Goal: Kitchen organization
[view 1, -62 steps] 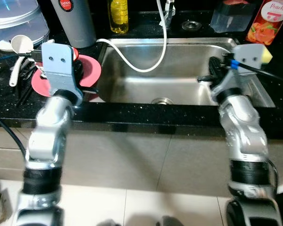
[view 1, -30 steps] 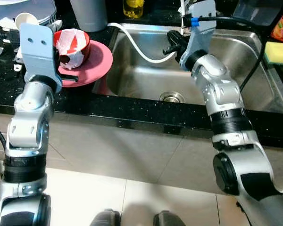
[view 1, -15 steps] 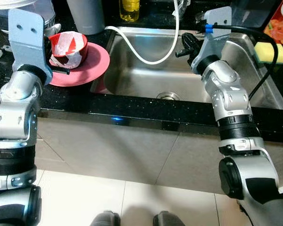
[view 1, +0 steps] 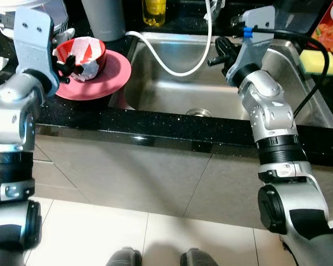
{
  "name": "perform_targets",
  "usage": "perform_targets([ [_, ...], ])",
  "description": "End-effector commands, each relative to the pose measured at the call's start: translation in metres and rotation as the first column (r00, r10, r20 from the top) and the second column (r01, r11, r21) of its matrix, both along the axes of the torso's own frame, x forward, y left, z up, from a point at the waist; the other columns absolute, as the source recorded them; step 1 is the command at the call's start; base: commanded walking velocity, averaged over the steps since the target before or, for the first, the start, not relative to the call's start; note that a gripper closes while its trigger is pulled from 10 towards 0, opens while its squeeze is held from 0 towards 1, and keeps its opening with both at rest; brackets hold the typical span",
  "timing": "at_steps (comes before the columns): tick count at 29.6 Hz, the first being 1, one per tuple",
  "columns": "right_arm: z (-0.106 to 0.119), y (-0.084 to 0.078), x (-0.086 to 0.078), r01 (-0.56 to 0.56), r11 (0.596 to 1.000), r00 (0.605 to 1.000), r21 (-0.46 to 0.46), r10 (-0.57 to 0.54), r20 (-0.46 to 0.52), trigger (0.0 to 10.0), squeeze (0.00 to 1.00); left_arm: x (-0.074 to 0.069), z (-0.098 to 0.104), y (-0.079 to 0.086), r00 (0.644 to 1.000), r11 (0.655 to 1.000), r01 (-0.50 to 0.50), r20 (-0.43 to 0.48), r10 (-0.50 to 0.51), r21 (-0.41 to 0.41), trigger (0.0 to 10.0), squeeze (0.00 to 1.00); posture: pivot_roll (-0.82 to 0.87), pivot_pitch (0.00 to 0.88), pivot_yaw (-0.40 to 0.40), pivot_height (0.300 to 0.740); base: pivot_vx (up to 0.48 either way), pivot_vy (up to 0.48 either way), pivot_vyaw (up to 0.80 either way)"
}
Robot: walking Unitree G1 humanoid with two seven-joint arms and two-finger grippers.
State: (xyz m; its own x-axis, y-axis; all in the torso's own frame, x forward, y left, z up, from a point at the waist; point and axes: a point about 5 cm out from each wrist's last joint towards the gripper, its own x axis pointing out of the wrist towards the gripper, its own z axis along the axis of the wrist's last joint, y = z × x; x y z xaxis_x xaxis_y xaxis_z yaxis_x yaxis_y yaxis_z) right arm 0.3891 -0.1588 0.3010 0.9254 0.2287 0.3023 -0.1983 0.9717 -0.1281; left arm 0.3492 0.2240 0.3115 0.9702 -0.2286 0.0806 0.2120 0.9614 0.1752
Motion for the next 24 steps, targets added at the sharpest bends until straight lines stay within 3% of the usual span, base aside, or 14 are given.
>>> perform_targets([
  [1,-0.001,-0.002,-0.002,0.006,1.000,1.000,0.010,-0.006,0.011,10.0,0.00,0.000,0.005,0.000,0.997,0.996,0.075,-0.029,-0.077,-0.042,10.0,1.00,0.01,0.074,0.063,0.740,0.000,0.000,0.00],
  [4,-0.001,-0.001,-0.002,0.004,1.000,1.000,0.014,-0.004,0.011,10.0,0.00,0.003,0.008,-0.005,0.988,0.988,0.143,-0.044,-0.146,-0.054,10.0,1.00,0.01,0.076,0.064,0.740,0.000,0.000,0.00],
  [5,-0.001,0.000,-0.002,0.002,1.000,1.000,0.015,-0.002,0.012,10.0,0.00,0.005,0.009,-0.006,0.986,0.987,0.154,-0.050,-0.157,-0.053,10.0,0.55,0.01,0.077,0.065,0.740,0.000,0.000,0.00],
  [6,-0.001,0.000,-0.001,0.001,1.000,1.000,0.018,-0.002,0.013,10.0,0.00,0.009,0.008,-0.003,0.987,0.988,0.144,-0.064,-0.147,-0.048,10.0,0.00,0.02,0.079,0.063,0.740,0.000,0.000,0.00],
  [8,-0.001,0.001,-0.001,0.001,1.000,1.000,0.021,-0.001,0.014,10.0,0.00,0.022,0.000,0.007,0.991,0.996,0.083,-0.106,-0.087,-0.039,10.0,0.00,0.02,0.081,0.061,0.740,0.000,0.000,0.00],
  [14,-0.002,0.001,-0.002,0.000,1.000,1.000,0.025,0.000,0.012,10.0,0.00,0.034,-0.006,0.026,0.989,0.998,-0.013,-0.147,0.003,-0.067,10.0,0.00,0.01,0.097,0.061,0.740,0.000,0.000,0.00],
  [21,-0.004,-0.002,-0.005,0.010,1.000,1.000,0.029,-0.011,0.009,10.0,0.00,0.040,-0.004,0.027,0.984,0.997,0.025,-0.176,-0.037,-0.072,10.0,0.00,0.00,0.109,0.071,0.740,0.000,0.000,0.00],
  [23,-0.005,-0.003,-0.006,0.016,0.999,1.000,0.034,-0.016,0.011,10.0,0.00,0.043,-0.007,0.027,0.979,0.999,0.035,-0.204,-0.030,0.019,10.0,0.00,0.01,0.110,0.079,0.740,0.000,0.000,0.00],
  [24,-0.005,-0.003,-0.006,0.016,0.999,1.000,0.034,-0.016,0.011,10.0,0.00,0.043,-0.007,0.027,0.979,0.999,0.035,-0.204,-0.030,0.019,10.0,0.00,0.01,0.110,0.079,0.740,0.000,0.000,0.00],
])
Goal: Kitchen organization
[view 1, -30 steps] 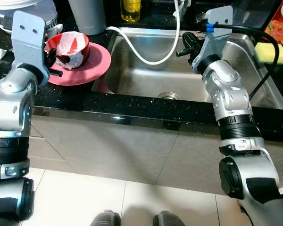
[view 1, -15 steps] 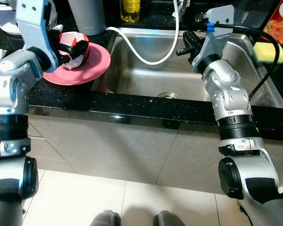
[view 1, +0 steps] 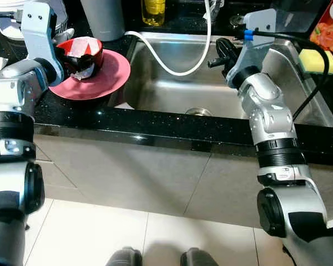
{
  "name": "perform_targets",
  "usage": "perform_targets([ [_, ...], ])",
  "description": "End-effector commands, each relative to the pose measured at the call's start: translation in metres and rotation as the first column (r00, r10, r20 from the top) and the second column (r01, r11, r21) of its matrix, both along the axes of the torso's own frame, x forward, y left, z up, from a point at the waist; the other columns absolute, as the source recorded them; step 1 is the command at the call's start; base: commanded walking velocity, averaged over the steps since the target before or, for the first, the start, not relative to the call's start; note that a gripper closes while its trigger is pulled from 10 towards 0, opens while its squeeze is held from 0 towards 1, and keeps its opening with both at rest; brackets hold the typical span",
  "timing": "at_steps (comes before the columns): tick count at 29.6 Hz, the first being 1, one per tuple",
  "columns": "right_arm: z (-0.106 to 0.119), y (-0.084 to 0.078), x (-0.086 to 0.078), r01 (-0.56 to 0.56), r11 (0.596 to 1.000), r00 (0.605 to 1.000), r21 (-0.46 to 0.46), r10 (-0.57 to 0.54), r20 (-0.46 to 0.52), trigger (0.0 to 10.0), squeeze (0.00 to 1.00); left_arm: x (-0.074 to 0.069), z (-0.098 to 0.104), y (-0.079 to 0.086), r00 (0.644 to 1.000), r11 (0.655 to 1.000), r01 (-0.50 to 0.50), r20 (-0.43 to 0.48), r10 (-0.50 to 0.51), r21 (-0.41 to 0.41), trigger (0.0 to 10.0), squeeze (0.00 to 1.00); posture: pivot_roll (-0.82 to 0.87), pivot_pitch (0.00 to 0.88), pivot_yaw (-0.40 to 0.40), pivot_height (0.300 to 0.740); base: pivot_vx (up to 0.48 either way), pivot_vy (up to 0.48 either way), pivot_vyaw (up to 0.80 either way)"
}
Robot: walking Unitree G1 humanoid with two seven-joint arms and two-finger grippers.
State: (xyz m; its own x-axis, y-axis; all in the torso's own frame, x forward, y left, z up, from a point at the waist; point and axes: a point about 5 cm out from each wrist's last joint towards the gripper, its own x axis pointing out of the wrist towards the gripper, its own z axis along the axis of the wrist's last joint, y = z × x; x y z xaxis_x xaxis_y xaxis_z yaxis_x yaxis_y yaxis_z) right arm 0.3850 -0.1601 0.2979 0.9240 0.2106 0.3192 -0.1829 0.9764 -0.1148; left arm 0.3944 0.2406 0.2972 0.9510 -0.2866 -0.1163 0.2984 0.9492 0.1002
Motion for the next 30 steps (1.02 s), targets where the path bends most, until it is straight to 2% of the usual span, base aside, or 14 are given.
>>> perform_targets([
  [1,-0.002,-0.001,-0.002,0.003,1.000,1.000,0.019,-0.003,-0.003,10.0,0.00,-0.001,0.007,0.011,1.000,0.996,-0.021,0.000,0.021,0.082,10.0,0.00,0.01,0.111,0.082,0.740,0.000,0.000,0.00],
  [5,-0.002,-0.002,-0.003,0.010,1.000,1.000,0.027,-0.010,0.001,10.0,0.00,-0.001,0.001,0.009,0.996,0.978,0.074,-0.063,-0.063,0.195,9.3,0.00,0.00,0.114,0.093,0.740,0.000,0.000,0.00],
  [6,-0.002,-0.002,-0.004,0.013,1.000,1.000,0.029,-0.013,0.002,10.0,0.00,-0.002,-0.002,0.008,0.991,0.967,0.114,-0.092,-0.095,0.228,8.2,0.00,0.00,0.115,0.096,0.740,0.000,0.000,0.00],
  [8,-0.003,-0.003,-0.005,0.016,0.999,1.000,0.030,-0.016,0.002,10.0,0.00,-0.004,-0.006,0.008,0.985,0.953,0.154,-0.120,-0.126,0.260,8.2,0.00,0.00,0.116,0.096,0.740,0.000,0.000,0.00],
  [9,-0.003,-0.003,-0.005,0.018,0.999,1.000,0.031,-0.018,0.002,10.0,0.00,-0.006,-0.010,0.009,0.977,0.934,0.193,-0.147,-0.155,0.300,9.7,0.00,0.00,0.118,0.098,0.740,0.000,0.000,0.00],
  [10,-0.003,-0.003,-0.005,0.018,0.999,1.000,0.031,-0.018,0.002,10.0,0.00,-0.006,-0.010,0.009,0.977,0.934,0.193,-0.147,-0.155,0.300,9.7,0.00,0.00,0.118,0.098,0.740,0.000,0.000,0.00],
  [11,-0.003,-0.004,-0.006,0.022,0.999,1.000,0.033,-0.023,0.002,10.0,0.00,-0.009,-0.018,0.015,0.967,0.885,0.233,-0.191,-0.167,0.403,10.0,0.00,0.00,0.121,0.095,0.740,0.000,0.000,0.00],
  [15,-0.003,-0.004,-0.006,0.023,0.999,1.000,0.034,-0.023,0.003,10.0,0.00,-0.011,-0.019,0.020,0.963,0.861,0.247,-0.210,-0.168,0.444,10.0,0.00,0.00,0.120,0.094,0.740,0.000,0.000,0.00],
  [16,-0.003,-0.004,-0.006,0.022,0.999,1.000,0.034,-0.022,0.003,10.0,0.00,-0.011,-0.018,0.024,0.966,0.853,0.238,-0.208,-0.157,0.464,9.3,0.00,0.00,0.119,0.092,0.740,0.000,0.000,0.00],
  [18,-0.003,-0.003,-0.006,0.019,0.999,1.000,0.035,-0.019,0.004,10.0,0.00,-0.010,-0.015,0.031,0.977,0.860,0.187,-0.184,-0.110,0.476,0.0,0.00,0.01,0.118,0.090,0.740,0.000,0.000,0.00],
  [21,-0.003,-0.002,-0.006,0.018,0.999,1.000,0.036,-0.018,0.004,10.0,0.00,-0.010,-0.014,0.033,0.980,0.864,0.167,-0.174,-0.094,0.474,0.0,0.00,0.01,0.118,0.089,0.740,0.000,0.000,0.00],
  [23,-0.002,0.000,-0.007,0.013,0.999,1.000,0.038,-0.013,0.004,10.0,0.00,-0.009,-0.010,0.039,0.993,0.855,0.094,-0.108,-0.045,0.511,0.0,0.00,0.00,0.117,0.081,0.740,0.000,0.000,0.00],
  [24,-0.002,0.001,-0.007,0.010,0.999,1.000,0.038,-0.010,0.003,10.0,0.00,-0.009,-0.010,0.042,0.997,0.812,0.067,-0.071,-0.031,0.580,0.0,0.00,0.00,0.117,0.077,0.740,0.000,0.000,0.00],
  [30,-0.002,0.003,-0.007,0.001,0.999,1.000,0.038,-0.001,0.002,10.0,0.00,-0.009,-0.011,0.038,0.998,0.777,0.058,-0.006,-0.070,0.627,0.0,0.00,0.00,0.111,0.073,0.740,0.000,0.000,0.00],
])
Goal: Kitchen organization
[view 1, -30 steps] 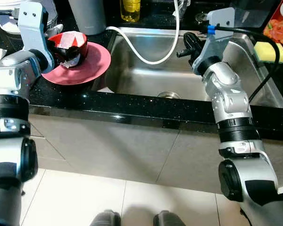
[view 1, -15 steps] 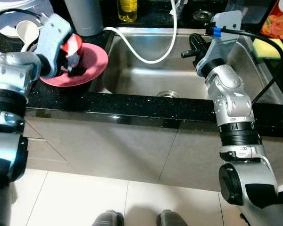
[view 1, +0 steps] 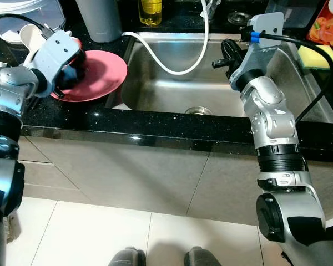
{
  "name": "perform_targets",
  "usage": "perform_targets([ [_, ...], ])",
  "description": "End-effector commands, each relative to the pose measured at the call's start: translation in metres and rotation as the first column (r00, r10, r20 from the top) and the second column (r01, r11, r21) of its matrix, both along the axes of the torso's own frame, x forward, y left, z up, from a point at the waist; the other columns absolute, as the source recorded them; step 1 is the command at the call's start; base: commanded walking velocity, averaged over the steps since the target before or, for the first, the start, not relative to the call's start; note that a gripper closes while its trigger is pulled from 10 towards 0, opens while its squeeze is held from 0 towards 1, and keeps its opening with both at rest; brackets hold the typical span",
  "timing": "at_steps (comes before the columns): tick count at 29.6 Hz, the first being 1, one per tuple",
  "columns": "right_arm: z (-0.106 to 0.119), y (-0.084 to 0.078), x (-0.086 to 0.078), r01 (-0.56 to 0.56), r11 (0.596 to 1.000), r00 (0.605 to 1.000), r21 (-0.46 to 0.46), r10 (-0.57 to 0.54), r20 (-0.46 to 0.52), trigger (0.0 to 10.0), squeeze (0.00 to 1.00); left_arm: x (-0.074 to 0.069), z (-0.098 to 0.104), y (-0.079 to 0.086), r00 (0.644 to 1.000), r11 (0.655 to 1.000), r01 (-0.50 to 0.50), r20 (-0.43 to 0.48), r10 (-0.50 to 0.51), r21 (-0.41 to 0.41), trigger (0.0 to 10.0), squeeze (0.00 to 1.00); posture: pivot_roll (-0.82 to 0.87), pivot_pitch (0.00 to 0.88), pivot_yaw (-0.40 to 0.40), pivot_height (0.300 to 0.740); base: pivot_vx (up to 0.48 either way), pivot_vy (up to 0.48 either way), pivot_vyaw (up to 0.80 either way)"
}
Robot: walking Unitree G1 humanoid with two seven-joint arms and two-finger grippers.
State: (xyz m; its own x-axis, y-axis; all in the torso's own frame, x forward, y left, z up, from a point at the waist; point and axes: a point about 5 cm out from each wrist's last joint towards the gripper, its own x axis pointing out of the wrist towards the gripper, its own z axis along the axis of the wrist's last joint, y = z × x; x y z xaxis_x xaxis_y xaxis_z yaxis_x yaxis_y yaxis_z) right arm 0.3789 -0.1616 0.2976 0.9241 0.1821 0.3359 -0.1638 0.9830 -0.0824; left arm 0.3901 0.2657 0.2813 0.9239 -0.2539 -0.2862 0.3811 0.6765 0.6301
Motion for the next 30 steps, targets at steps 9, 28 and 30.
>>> perform_targets([
  [9,-0.001,0.016,-0.005,-0.066,0.998,0.998,0.021,0.066,0.007,10.0,0.00,-0.006,0.019,-0.018,0.947,0.969,0.054,0.295,-0.126,0.241,10.0,0.00,-0.01,0.100,0.063,0.740,0.000,0.000,0.00],
  [28,0.038,0.049,-0.013,-0.284,0.955,0.956,0.092,0.274,0.109,10.0,1.00,-0.006,-0.005,-0.118,0.811,0.746,0.380,0.191,-0.553,0.546,10.0,0.00,-0.03,0.097,0.068,0.740,0.000,0.000,0.00],
  [30,0.035,0.055,-0.015,-0.318,0.947,0.945,0.040,0.314,0.090,10.0,1.00,-0.006,-0.003,-0.130,0.788,0.729,0.386,0.208,-0.579,0.566,10.0,0.00,-0.04,0.099,0.069,0.740,0.000,0.000,0.00],
])
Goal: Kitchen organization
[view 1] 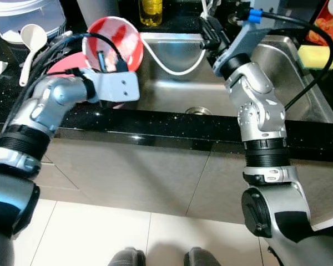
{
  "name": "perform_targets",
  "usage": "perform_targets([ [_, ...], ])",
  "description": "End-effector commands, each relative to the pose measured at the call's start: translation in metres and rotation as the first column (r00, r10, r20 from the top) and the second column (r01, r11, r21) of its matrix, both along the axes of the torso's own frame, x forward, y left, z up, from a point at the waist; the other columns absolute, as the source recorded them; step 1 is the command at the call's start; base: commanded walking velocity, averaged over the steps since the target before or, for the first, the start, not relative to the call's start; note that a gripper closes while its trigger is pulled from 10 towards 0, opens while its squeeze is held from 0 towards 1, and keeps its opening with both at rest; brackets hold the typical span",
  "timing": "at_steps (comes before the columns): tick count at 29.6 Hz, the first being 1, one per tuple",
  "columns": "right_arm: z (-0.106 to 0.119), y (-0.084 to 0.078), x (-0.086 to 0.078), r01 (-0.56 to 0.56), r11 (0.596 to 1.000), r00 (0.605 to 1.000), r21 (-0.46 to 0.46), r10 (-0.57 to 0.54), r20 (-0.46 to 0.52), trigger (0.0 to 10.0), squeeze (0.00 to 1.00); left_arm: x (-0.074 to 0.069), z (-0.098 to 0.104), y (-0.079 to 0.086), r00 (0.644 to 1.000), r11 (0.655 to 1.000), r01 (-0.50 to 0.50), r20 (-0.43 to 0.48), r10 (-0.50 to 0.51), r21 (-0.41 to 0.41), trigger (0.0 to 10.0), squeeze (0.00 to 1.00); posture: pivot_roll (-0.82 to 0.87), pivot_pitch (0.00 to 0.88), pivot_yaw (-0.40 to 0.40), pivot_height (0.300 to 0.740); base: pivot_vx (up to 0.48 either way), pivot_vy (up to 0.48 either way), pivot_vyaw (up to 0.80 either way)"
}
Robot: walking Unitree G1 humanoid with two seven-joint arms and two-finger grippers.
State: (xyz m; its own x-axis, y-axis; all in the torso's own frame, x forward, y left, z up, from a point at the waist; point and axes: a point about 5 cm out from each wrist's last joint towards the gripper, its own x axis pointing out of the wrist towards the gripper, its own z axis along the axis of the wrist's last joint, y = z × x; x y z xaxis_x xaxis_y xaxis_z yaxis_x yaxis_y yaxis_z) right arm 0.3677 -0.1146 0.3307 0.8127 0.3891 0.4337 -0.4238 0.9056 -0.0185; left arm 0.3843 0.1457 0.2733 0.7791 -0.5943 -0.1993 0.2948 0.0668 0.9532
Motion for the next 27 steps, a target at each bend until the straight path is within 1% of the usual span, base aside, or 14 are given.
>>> perform_targets([
  [1,0.002,0.008,-0.004,-0.043,0.998,0.999,-0.039,0.043,0.008,10.0,1.00,0.000,0.005,-0.010,0.999,0.999,0.031,0.038,-0.031,0.017,10.0,0.00,-0.04,0.099,0.069,0.740,0.000,0.000,0.00],
  [4,-0.002,0.011,-0.004,-0.055,0.997,0.998,-0.060,0.055,-0.008,10.0,1.00,0.000,0.012,-0.025,0.993,0.997,0.066,0.093,-0.069,0.032,10.0,0.00,-0.04,0.100,0.070,0.740,0.000,0.000,0.00],
  [5,-0.002,0.011,-0.004,-0.055,0.997,0.998,-0.060,0.055,-0.008,10.0,1.00,0.000,0.012,-0.025,0.993,0.997,0.066,0.093,-0.069,0.032,10.0,0.00,-0.04,0.100,0.070,0.740,0.000,0.000,0.00],
  [8,-0.006,0.008,0.000,0.001,0.998,0.999,-0.061,-0.003,-0.038,10.0,1.00,0.000,0.019,-0.037,0.984,0.995,0.094,0.148,-0.098,0.034,10.0,0.00,-0.04,0.102,0.069,0.740,0.000,0.000,0.00],
  [9,-0.007,0.008,0.002,0.010,0.998,0.999,-0.055,-0.013,-0.049,10.0,0.00,0.000,0.020,-0.041,0.981,0.994,0.107,0.157,-0.110,0.029,10.0,0.00,-0.03,0.102,0.069,0.740,0.000,0.000,0.00],
  [10,-0.008,0.008,0.003,0.010,0.999,0.998,-0.047,-0.013,-0.062,10.0,0.00,0.000,0.021,-0.047,0.977,0.992,0.122,0.172,-0.125,0.031,10.0,0.00,-0.03,0.102,0.069,0.740,0.000,0.000,0.00],
  [14,-0.010,0.011,0.004,0.000,0.999,0.997,-0.050,-0.004,-0.076,10.0,0.00,-0.001,0.021,-0.053,0.972,0.989,0.141,0.183,-0.147,0.042,10.0,0.00,-0.03,0.103,0.069,0.740,0.000,0.000,0.00],
  [16,-0.013,0.013,0.006,-0.003,0.998,0.995,-0.061,-0.003,-0.101,10.0,0.00,-0.003,0.019,-0.060,0.966,0.984,0.170,0.189,-0.177,0.056,10.0,0.00,-0.03,0.103,0.068,0.740,0.000,0.000,0.00],
  [23,-0.015,0.016,0.006,-0.022,0.997,0.994,-0.072,0.014,-0.111,10.0,0.00,-0.005,0.015,-0.068,0.957,0.976,0.204,0.195,-0.216,0.083,10.0,0.00,-0.03,0.103,0.069,0.740,0.000,0.000,0.00],
  [24,-0.015,0.015,0.007,-0.015,0.997,0.993,-0.075,0.006,-0.117,4.7,0.00,-0.006,0.014,-0.069,0.954,0.973,0.212,0.196,-0.226,0.090,10.0,0.00,-0.04,0.103,0.070,0.740,0.000,0.000,0.00],
  [25,-0.015,0.014,0.008,-0.005,0.997,0.993,-0.073,-0.004,-0.121,0.0,0.00,-0.007,0.013,-0.069,0.953,0.971,0.219,0.196,-0.233,0.095,10.0,0.00,-0.04,0.103,0.071,0.740,0.000,0.000,0.00],
  [27,-0.015,0.013,0.008,0.001,0.998,0.992,-0.068,-0.009,-0.124,0.0,0.00,-0.007,0.012,-0.069,0.952,0.970,0.223,0.195,-0.238,0.096,10.0,0.00,-0.04,0.103,0.070,0.740,0.000,0.000,0.00],
])
